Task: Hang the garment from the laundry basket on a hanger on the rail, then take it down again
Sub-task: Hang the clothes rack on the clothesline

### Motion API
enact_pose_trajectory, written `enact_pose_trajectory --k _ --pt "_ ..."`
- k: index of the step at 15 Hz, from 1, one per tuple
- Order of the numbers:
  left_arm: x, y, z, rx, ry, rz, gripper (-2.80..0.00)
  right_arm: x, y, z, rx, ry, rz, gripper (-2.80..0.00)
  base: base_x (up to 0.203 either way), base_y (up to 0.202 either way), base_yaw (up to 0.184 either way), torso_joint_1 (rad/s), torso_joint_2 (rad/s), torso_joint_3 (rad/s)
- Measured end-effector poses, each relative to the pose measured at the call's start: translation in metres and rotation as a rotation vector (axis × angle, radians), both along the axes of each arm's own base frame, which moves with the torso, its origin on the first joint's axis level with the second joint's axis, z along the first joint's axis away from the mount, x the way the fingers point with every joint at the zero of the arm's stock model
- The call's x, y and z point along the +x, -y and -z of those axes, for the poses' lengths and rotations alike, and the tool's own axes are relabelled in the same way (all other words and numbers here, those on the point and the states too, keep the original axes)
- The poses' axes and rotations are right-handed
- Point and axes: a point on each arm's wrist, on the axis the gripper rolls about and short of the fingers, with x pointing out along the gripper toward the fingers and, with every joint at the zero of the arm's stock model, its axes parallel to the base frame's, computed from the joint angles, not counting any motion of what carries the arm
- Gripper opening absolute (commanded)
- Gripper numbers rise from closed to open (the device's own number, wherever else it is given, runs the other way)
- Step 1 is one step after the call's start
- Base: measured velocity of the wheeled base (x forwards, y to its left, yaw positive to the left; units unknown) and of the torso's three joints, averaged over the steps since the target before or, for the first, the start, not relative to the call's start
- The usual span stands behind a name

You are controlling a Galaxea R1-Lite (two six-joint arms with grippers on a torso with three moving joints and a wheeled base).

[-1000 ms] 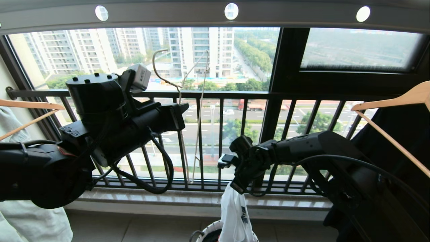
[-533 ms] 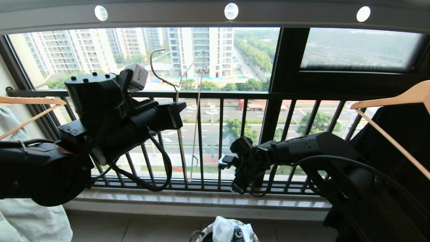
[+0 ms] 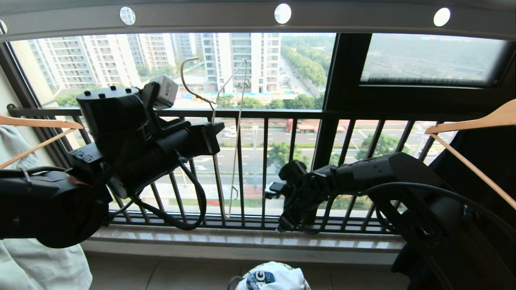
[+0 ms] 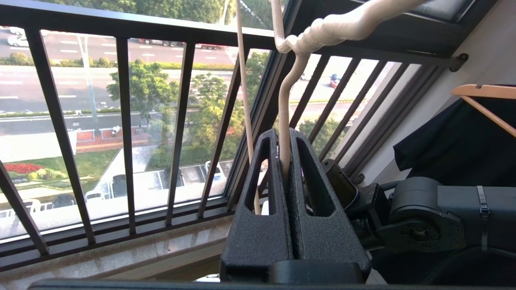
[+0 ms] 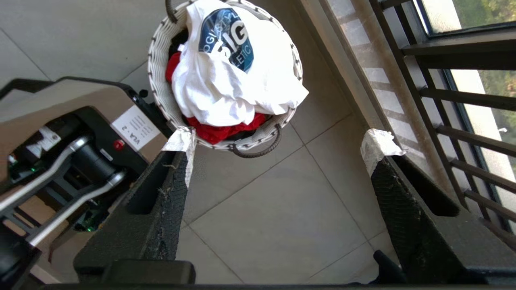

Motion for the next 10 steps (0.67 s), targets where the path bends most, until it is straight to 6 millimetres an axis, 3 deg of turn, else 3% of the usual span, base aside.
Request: enact_pose_trajectory --k 5,10 --pt "0.000 0.001 0.006 0.041 -0.077 0.002 -2.80 -0.024 0.011 -0.019 0.028 -0.059 0.097 -2.80 0.000 0.000 0.000 0.000 0.00 0.000" --pt "-0.002 0.006 0.014 0.099 -0.175 0.019 -2.80 -0.071 0.027 -0.029 0.095 -0.077 0.262 -2.80 0.000 0.000 0.000 0.000 0.00 0.000"
